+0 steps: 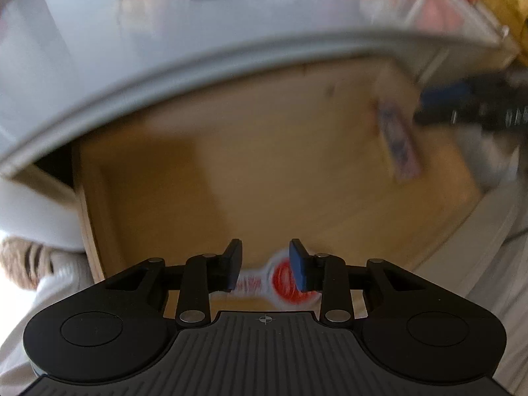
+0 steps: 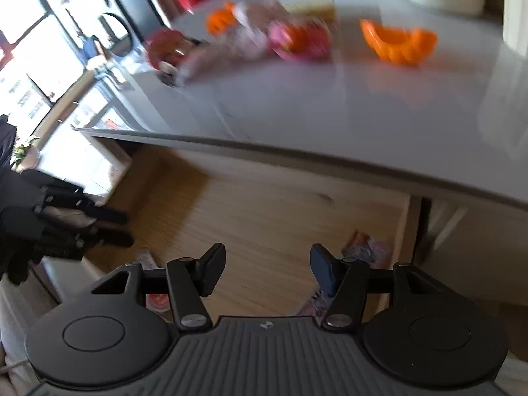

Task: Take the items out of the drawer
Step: 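Lower the left tool into the drawer and grasp the red-white lollipop candy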

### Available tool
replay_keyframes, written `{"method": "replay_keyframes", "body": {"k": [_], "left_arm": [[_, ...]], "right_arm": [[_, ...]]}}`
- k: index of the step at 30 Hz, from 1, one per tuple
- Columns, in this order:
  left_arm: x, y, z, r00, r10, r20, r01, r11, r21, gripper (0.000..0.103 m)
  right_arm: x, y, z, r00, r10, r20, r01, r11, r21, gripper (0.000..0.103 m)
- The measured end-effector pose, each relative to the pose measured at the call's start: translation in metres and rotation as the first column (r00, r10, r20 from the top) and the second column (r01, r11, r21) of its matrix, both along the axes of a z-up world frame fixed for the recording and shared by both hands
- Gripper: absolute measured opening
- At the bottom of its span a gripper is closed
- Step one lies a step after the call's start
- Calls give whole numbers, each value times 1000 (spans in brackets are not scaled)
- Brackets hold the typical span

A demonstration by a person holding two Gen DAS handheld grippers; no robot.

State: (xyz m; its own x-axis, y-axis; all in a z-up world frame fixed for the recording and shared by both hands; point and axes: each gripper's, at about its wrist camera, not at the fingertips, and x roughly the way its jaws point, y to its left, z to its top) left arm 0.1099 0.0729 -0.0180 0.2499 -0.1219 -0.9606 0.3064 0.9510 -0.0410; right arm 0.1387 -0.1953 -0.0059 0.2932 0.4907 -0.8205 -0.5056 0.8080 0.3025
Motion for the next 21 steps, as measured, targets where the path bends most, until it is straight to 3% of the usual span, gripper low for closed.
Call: {"method": "replay_keyframes", "body": {"k": [3, 7, 11, 15, 17, 20, 21], "left_arm": [[6, 0, -17, 989, -34, -144, 37, 999, 18, 31], [12, -6, -44, 953, -54, -299, 66, 997, 27, 27], [27, -16, -66, 916, -58, -397, 71, 997, 18, 21], [45, -24, -68, 931, -50, -363, 46, 999, -20, 20], [53, -28, -62, 963, -38, -267, 25, 998, -52, 21], [60, -28, -47, 986, -29, -165, 1, 985, -171, 21], [63, -27, -44, 987, -28, -161, -1, 984, -178, 21]], "right_arm": [[5, -2, -6, 998, -56, -14, 55, 998, -37, 57], [11, -8, -15, 992, -123, -39, 119, 989, -89, 57], [12, -15, -14, 987, -153, -42, 150, 986, -71, 57], [13, -21, -12, 983, -185, -20, 183, 980, -71, 57], [14, -24, -11, 981, -195, -21, 193, 979, -59, 57], [15, -27, -10, 978, -207, -14, 206, 977, -52, 57], [15, -28, -10, 978, -209, -13, 208, 977, -52, 57]]}}
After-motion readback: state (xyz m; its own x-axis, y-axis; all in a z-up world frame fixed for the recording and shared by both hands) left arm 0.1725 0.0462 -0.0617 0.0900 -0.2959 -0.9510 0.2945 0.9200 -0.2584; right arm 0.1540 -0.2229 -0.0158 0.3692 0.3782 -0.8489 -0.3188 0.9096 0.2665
